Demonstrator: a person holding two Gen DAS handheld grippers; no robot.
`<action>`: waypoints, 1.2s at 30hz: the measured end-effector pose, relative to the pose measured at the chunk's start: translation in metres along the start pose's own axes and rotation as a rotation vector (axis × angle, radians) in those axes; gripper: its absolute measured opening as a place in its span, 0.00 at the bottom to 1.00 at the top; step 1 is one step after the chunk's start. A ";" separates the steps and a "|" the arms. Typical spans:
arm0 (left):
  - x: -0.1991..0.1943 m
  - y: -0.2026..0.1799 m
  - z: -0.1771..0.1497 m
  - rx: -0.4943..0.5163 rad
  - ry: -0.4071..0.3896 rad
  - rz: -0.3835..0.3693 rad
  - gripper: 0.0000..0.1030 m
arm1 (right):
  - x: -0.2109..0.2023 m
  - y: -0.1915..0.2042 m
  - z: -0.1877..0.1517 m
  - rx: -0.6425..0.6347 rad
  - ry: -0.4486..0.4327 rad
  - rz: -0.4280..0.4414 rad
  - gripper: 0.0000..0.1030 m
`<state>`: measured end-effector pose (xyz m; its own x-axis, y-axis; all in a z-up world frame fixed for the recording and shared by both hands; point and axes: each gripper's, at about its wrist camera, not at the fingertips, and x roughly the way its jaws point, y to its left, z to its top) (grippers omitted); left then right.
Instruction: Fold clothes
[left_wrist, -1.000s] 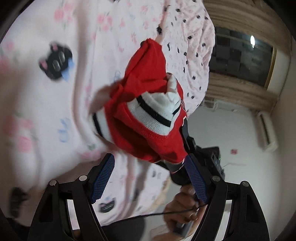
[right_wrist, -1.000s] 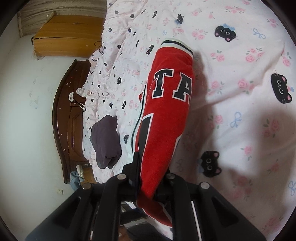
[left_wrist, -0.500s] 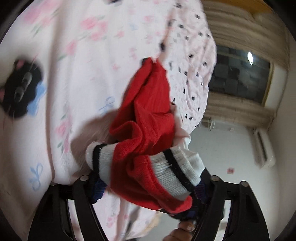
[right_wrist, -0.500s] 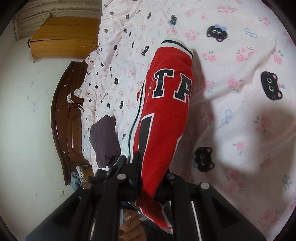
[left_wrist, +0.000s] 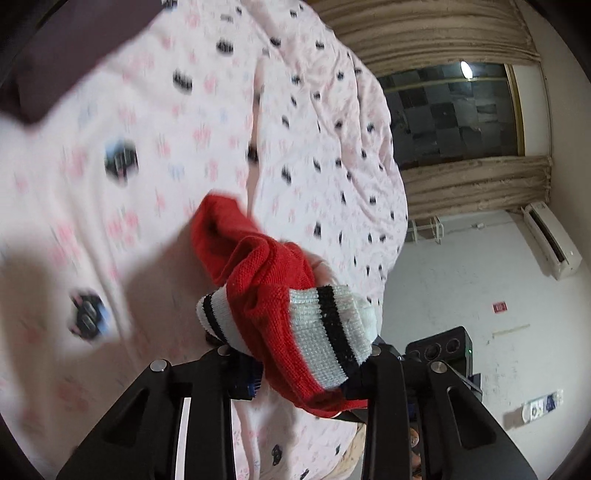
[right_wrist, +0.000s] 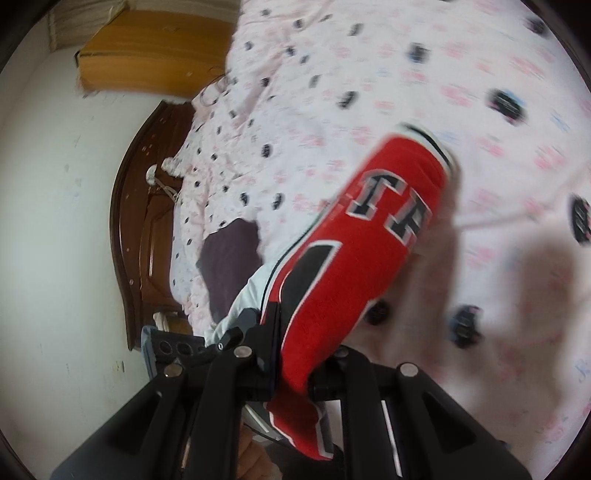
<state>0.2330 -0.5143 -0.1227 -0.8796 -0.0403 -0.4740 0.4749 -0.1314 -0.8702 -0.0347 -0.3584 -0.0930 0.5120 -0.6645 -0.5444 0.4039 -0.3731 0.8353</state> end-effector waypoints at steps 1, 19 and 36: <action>-0.007 -0.003 0.011 0.001 -0.009 0.012 0.26 | 0.005 0.012 0.005 -0.015 0.008 0.000 0.11; -0.205 -0.032 0.217 0.250 -0.514 0.243 0.26 | 0.192 0.276 0.074 -0.418 0.087 0.231 0.11; -0.176 0.166 0.104 -0.107 -0.471 0.280 0.32 | 0.304 0.142 -0.018 -0.391 0.398 0.010 0.20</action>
<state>0.4638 -0.6317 -0.1700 -0.6250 -0.5004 -0.5991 0.6706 0.0486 -0.7402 0.1922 -0.6017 -0.1418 0.7336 -0.3427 -0.5869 0.6096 -0.0498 0.7911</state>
